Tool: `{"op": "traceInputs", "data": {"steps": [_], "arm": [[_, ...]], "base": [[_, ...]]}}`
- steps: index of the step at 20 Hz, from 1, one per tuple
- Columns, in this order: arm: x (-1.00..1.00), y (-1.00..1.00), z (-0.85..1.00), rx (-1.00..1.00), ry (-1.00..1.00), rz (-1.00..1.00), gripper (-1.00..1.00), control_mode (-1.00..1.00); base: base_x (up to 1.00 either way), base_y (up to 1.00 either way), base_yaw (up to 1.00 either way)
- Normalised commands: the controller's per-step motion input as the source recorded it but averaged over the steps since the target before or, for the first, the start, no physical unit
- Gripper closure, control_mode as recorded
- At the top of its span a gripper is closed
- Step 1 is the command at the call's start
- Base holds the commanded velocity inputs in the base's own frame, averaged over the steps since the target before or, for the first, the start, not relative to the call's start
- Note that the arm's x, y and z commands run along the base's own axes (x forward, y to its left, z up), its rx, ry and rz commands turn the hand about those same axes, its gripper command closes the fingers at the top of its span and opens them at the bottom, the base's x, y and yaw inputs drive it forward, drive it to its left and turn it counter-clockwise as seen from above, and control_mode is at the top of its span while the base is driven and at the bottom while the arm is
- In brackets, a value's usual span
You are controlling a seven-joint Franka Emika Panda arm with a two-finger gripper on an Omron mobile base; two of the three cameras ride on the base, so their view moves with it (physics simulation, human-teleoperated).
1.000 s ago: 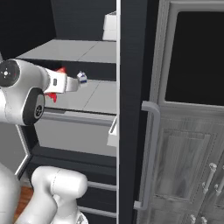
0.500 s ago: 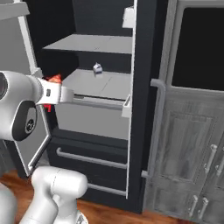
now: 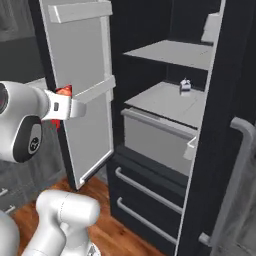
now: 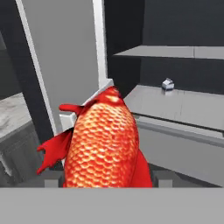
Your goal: Take the fish out of the fridge, briefly rinse it in the sink, and place it on the tray next to the sink.
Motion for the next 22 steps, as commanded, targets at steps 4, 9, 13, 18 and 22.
{"op": "traceInputs", "data": {"steps": [4,9,13,18,22], "arm": [[0.0,0.0,0.0,0.0,0.0,0.0,1.0,1.0],[0.0,0.0,0.0,0.0,0.0,0.0,1.0,1.0],[0.0,0.0,0.0,0.0,0.0,0.0,1.0,1.0],[0.0,0.0,0.0,0.0,0.0,0.0,1.0,1.0],[0.0,0.0,0.0,0.0,0.0,0.0,1.0,1.0]], "base": [[-0.66,-0.11,0.76],[-0.57,-0.06,0.79],[-0.51,-0.03,0.82],[-0.12,0.03,0.93],[-0.04,0.11,0.9]]}}
